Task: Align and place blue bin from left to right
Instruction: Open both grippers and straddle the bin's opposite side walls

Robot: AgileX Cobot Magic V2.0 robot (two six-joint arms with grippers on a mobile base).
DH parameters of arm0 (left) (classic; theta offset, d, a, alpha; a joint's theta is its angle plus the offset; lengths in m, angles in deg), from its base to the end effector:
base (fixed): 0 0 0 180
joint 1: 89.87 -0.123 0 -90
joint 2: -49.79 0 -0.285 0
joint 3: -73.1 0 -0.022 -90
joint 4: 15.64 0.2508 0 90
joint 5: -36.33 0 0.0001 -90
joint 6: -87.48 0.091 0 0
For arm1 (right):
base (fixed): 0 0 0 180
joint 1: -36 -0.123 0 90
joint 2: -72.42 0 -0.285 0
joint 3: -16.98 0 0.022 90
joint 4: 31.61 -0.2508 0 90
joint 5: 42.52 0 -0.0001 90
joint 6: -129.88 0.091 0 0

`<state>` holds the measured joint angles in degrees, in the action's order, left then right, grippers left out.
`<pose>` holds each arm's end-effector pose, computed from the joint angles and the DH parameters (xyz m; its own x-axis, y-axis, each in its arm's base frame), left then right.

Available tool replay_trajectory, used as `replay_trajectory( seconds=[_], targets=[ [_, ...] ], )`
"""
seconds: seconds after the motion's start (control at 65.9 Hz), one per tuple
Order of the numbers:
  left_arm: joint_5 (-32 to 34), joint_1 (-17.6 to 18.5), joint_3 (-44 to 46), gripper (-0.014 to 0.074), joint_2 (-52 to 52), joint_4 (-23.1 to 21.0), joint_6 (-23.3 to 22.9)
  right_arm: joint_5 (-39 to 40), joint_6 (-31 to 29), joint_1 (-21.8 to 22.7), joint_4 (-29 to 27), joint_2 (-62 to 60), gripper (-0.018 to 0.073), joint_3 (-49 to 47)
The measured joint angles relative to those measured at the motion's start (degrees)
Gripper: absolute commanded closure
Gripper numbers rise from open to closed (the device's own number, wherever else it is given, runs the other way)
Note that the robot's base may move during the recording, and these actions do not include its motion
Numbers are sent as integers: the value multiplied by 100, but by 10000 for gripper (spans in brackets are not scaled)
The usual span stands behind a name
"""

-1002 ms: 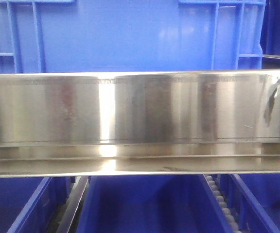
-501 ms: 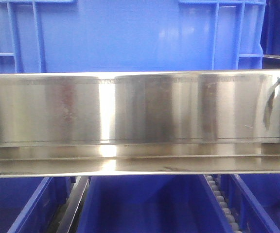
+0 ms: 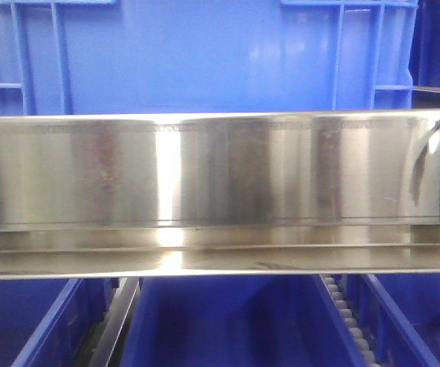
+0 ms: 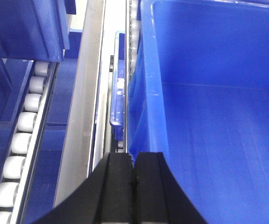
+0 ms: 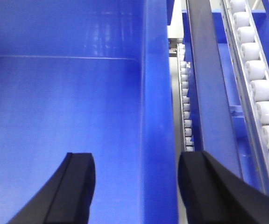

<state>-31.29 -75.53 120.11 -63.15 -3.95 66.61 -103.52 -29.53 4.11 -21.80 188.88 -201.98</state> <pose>0.3882 -0.0816 0.4467 -0.6667 -0.1152 -0.7364 -0.0803 0.9933 -0.0828 0.3698 0.2141 0.3868 -0.7277 -0.1357 -0.6723 -0.2493 0.9655 0.0749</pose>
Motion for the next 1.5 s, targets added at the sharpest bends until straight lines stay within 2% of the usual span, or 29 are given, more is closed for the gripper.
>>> replay_trajectory(
  seconds=[0.592, 0.82, 1.002, 1.062, 1.245, 1.396, 1.457, 1.503],
  targets=[
    [-48, 0, 0, 707, 0, 0, -10, -8, 0, 73, 0, 37, 263, 0],
    [-48, 0, 0, 707, 0, 0, -10, -12, 0, 73, 0, 37, 348, 0],
    [-48, 0, 0, 707, 0, 0, -10, -12, 0, 73, 0, 75, 351, 0],
    [-48, 0, 0, 707, 0, 0, -10, -12, 0, 73, 14, 87, 387, -4],
    [-48, 0, 0, 707, 0, 0, -10, -54, -69, 84, 33, 88, 649, -13],
    [-48, 51, 0, 701, 0, 14, -10, -54, -133, 84, 33, 88, 627, -13],
    [-48, 102, 0, 669, 0, 114, -10, -54, -145, 84, 33, 88, 628, -13],
    [-48, 159, 0, 610, 0, 200, -10, -54, -157, 84, 33, 88, 627, -13]
  ],
)
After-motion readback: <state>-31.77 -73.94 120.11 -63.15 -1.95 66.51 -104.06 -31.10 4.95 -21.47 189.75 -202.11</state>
